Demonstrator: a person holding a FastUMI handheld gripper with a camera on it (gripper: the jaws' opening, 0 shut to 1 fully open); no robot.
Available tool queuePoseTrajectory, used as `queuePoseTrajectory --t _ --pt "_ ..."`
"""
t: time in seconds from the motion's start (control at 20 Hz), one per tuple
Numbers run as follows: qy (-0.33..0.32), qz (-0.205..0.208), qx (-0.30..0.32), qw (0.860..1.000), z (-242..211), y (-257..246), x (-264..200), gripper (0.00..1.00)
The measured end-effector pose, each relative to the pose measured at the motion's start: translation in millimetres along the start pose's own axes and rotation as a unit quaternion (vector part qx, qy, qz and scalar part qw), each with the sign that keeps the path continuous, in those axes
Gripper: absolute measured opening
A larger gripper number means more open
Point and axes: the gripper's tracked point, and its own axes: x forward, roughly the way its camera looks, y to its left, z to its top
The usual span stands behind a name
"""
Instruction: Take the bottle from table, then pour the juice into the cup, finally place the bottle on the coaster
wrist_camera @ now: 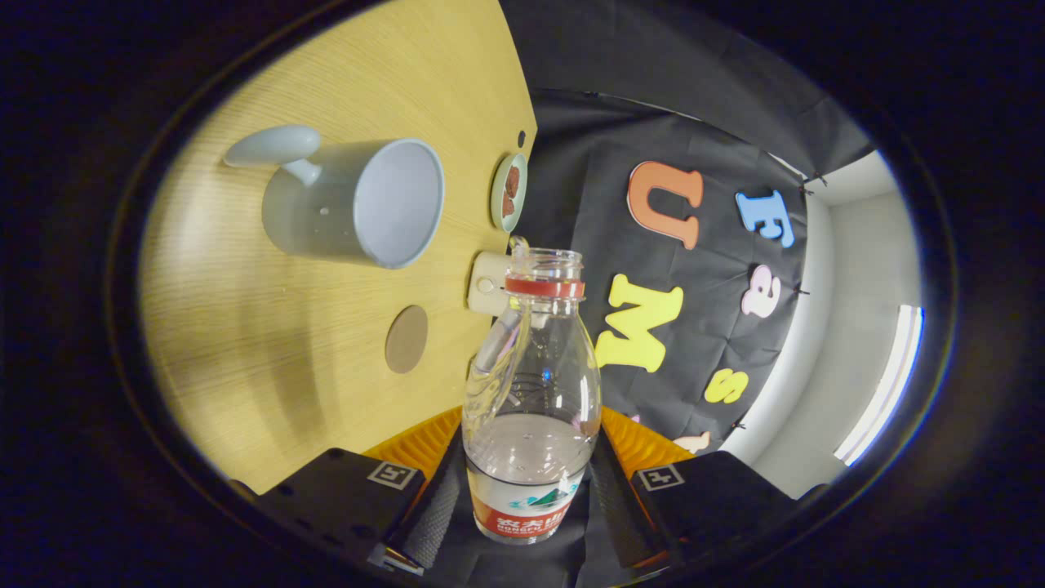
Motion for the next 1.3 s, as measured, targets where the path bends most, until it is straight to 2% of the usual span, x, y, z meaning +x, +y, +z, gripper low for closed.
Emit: queuePoseTrajectory --t 0.3,1.3 --pt "0.006 -0.015 -0.027 1.0 3 -8 -5 0.83" --pt "0.02 -0.038 -0.06 0.997 2 -25 -12 0.83"
